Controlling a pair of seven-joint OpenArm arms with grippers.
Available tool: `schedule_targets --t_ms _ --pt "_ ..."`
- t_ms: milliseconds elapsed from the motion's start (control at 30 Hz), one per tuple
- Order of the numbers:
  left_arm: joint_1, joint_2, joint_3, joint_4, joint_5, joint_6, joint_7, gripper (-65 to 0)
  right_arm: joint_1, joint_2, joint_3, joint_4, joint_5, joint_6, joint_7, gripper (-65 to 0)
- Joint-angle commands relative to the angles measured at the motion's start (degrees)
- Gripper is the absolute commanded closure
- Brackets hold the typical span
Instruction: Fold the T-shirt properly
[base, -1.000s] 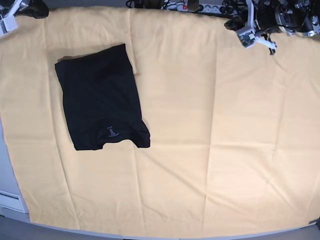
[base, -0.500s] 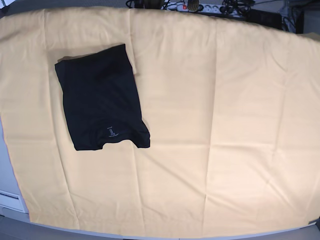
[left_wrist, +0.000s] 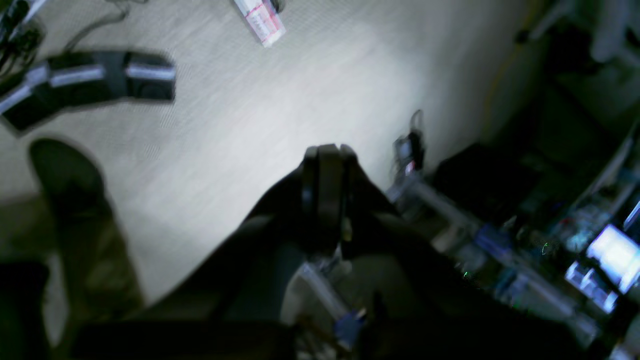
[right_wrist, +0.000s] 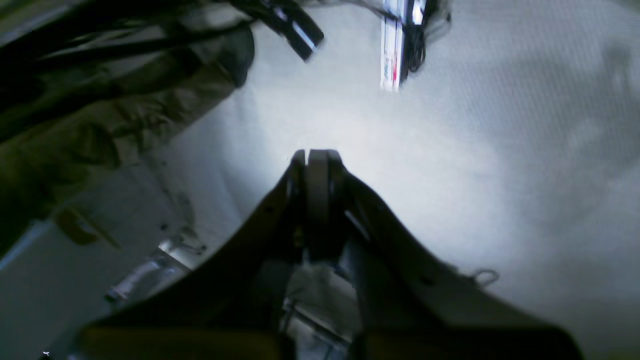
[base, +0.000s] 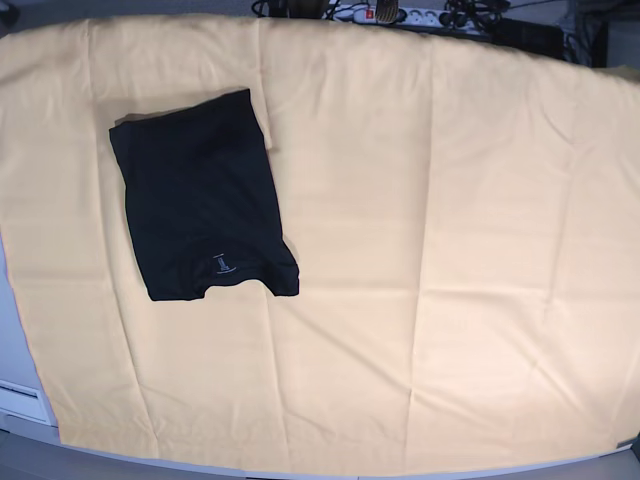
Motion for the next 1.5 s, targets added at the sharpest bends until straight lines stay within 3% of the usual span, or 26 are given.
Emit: schedule_targets --t_ms 0,167,367,500,767,867,1000,1133,1233,1367,1467 --pt "-1.16 -0.39 1.05 -2.43 -0.46 -0.11 -0.61 0.0 0.52 1.18 -1.88 -1.27 -2.10 0.19 2.21 0.0" --pt "-12.02 3.50 7.23 -19.34 2.82 -0.15 -4.52 0.0 9.14 1.31 -13.03 -11.85 -14.49 0.19 11.63 0.0" --pt "-22.67 9.46 12.55 -36.41 8.85 -1.86 -11.69 0.0 20.50 1.27 -25.90 -25.75 -21.03 0.19 13.42 0.0" --pt "-27.12 13.42 14.23 -43.80 13.51 -1.90 -19.06 0.0 26.40 0.96 -33.66 -35.26 -27.52 0.19 23.23 0.0" --pt "-33.68 19.65 14.27 -54.25 26.49 -1.73 -35.89 0.0 37.09 -5.51 -43.19 -50.05 -46.16 0.19 39.10 0.0" --pt "-36.28 20.96 14.27 -59.25 29.35 0.24 -40.13 0.0 39.58 -8.35 -45.48 -53.81 -51.91 -5.29 44.46 0.0" --pt "-39.54 22.23 14.27 -66.29 30.38 7.34 -46.01 0.0 41.83 -11.63 -47.32 -56.76 -59.82 -11.85 51.43 0.0" --pt "-42.69 22.95 14.40 -73.13 30.40 10.82 -51.84 0.0 42.82 -13.94 -47.56 -58.47 -66.25 -17.81 60.57 0.0" --pt "-45.13 23.15 15.91 -78.05 31.15 12.74 -56.87 0.0 43.36 -15.02 -47.56 -59.36 -66.93 -21.77 66.40 0.0" --pt "-46.60 24.17 20.46 -82.90 35.74 21.14 -64.98 0.0 43.36 -16.31 -47.56 -61.18 -66.95 -28.87 70.27 0.0" --pt "-46.90 26.05 25.29 -85.59 38.03 26.12 -68.06 0.0 43.67 -17.03 -47.56 -63.60 -66.93 -30.62 70.53 0.0"
